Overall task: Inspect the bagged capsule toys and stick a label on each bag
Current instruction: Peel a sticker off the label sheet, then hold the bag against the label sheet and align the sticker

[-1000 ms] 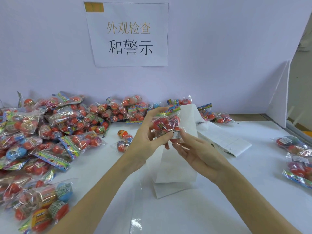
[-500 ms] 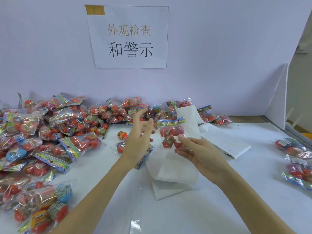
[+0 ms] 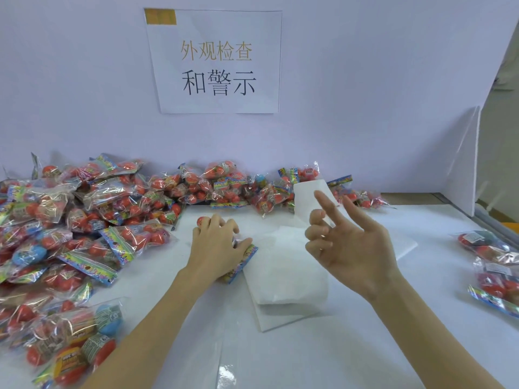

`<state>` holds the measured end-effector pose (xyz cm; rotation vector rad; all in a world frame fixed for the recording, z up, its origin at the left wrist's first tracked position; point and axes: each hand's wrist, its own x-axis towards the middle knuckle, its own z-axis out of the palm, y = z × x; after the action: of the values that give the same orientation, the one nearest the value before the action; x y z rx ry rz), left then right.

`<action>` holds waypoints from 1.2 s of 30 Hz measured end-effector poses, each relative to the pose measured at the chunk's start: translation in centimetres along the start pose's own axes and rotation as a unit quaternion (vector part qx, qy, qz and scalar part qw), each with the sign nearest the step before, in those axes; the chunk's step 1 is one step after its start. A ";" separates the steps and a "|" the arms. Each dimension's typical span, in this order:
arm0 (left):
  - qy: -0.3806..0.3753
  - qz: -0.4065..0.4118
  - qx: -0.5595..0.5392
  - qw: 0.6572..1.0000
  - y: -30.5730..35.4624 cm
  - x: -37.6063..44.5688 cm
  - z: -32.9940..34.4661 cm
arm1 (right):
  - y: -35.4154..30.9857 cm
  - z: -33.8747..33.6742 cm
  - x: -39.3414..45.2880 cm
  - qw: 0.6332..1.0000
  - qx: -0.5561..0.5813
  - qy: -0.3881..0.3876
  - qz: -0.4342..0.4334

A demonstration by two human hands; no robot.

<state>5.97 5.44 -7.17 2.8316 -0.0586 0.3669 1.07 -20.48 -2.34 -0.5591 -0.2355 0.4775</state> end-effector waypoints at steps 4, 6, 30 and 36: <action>0.044 0.017 -0.051 0.998 -0.1 0.2 -0.1 | 0.4 -0.5 0.5 0.998 -0.040 0.054 0.006; 0.074 -0.009 -0.160 0.984 0.2 0.2 -0.5 | 0.6 -0.7 0.7 0.995 -0.064 0.072 0.007; 0.004 -0.046 -0.649 0.760 6.1 -2.1 -2.3 | 3.1 -0.5 1.4 0.920 -0.371 0.119 -0.042; -0.043 -0.033 -0.649 0.759 5.0 -1.7 -0.8 | 3.0 -1.0 1.6 0.825 -0.478 0.249 -0.171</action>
<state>3.74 0.84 -5.49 1.4406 -0.1572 0.0790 1.67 -17.91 -4.75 -1.5718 -0.0497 -0.1977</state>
